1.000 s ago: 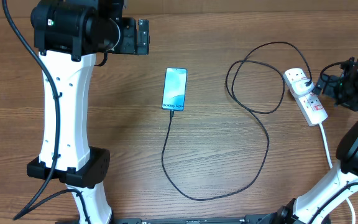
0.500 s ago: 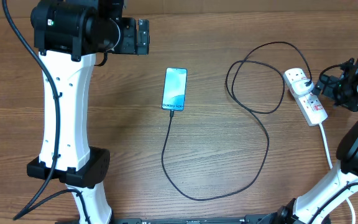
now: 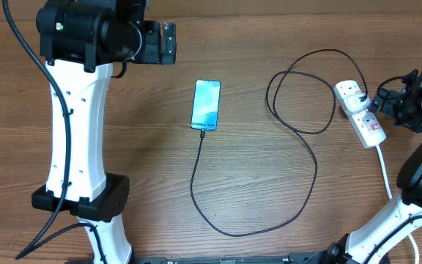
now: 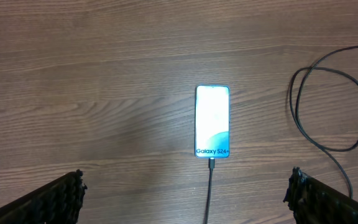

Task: Plug charger to phone and switch on socket

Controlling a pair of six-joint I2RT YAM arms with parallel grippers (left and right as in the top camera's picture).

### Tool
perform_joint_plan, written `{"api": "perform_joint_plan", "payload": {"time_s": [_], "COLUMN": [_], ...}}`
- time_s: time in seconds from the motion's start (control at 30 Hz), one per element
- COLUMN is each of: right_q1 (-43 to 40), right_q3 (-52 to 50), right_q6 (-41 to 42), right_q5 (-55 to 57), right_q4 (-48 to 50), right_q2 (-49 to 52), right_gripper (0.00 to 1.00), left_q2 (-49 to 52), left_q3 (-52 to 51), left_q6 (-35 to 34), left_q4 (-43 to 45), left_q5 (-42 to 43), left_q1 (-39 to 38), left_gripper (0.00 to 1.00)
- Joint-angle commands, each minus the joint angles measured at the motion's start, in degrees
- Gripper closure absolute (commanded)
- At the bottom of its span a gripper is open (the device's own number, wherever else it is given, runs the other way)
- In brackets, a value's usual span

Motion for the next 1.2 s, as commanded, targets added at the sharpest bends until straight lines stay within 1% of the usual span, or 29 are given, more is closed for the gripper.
{"api": "perform_joint_plan", "payload": {"time_s": [0.0, 0.5, 0.63, 0.97, 1.17], "right_q1": [0.26, 0.26, 0.26, 0.26, 0.26], "right_q3": [-1.44, -1.44, -1.44, -1.36, 1.64], "right_q6": [-2.10, -2.51, -5.25, -4.98, -2.89], "right_q5": [-2.73, -2.89, -4.76, -4.76, -4.31], "right_q4": [-1.09, -1.81, -2.43, -2.80, -6.56], "right_q2": [0.26, 0.26, 0.26, 0.24, -2.08], "right_gripper": [0.00, 0.00, 0.00, 0.00, 0.00], "left_q2": [-0.22, -0.22, -0.22, -0.22, -0.22], "left_q3": [0.00, 0.00, 0.00, 0.00, 0.00], "left_q6": [-0.98, -0.98, -0.98, -0.98, -0.98], "left_q4": [-0.11, -0.11, -0.11, -0.11, -0.11], "left_q5": [-1.01, -1.01, -1.01, -1.01, -1.01], "left_q1": [0.24, 0.24, 0.24, 0.24, 0.24], "left_gripper": [0.01, 0.00, 0.00, 0.00, 0.00]}}
